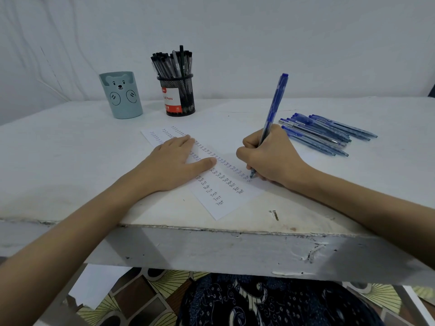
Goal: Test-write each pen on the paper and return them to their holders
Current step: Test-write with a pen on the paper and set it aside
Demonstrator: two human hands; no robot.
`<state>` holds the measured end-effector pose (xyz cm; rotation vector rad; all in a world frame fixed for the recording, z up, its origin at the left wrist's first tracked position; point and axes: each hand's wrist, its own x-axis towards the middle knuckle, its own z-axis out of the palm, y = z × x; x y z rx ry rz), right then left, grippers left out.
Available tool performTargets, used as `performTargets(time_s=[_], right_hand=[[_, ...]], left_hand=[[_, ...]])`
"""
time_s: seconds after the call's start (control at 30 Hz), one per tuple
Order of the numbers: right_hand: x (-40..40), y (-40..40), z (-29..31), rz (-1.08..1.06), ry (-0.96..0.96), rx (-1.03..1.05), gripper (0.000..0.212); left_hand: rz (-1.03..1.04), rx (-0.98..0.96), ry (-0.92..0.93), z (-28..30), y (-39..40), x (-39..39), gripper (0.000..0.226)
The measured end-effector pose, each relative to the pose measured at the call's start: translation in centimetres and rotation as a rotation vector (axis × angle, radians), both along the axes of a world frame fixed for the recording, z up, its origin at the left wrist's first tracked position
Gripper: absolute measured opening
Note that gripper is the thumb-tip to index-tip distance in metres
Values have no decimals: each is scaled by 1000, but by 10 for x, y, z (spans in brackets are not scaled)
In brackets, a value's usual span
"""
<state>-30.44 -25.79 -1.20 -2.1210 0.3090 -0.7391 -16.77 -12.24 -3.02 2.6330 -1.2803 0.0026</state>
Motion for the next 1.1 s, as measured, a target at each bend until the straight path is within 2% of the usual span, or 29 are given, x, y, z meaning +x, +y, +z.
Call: performTargets(time_s=[0.13, 0.33, 0.4, 0.53, 0.67, 0.8, 0.93, 1.03, 1.1], right_hand=[[-1, 1, 2, -6, -1, 19, 52], [1, 0, -1, -19, 4, 21, 50], [0, -3, 1, -49, 19, 121, 48], [2, -14, 9, -89, 55, 418, 28], [2, -23, 13, -175, 50, 413, 24], [1, -21, 13, -141, 45, 442, 13], [1, -18, 13, -100, 50, 439, 19], [1, -19, 13, -80, 26, 476, 22], [1, -21, 15, -43, 17, 520, 25]], left_hand=[[-3, -3, -6, 2, 1, -2, 82], [-1, 8, 11, 3, 1, -4, 92], [2, 9, 13, 4, 1, -5, 93], [3, 19, 13, 5, 2, -6, 91], [10, 23, 30, 5, 3, -6, 97], [-14, 12, 31, 7, 3, -8, 90], [-37, -4, 67, 9, 5, -11, 91], [-66, -29, 71, 9, 4, -12, 75], [-63, -27, 75, 8, 4, -10, 81]])
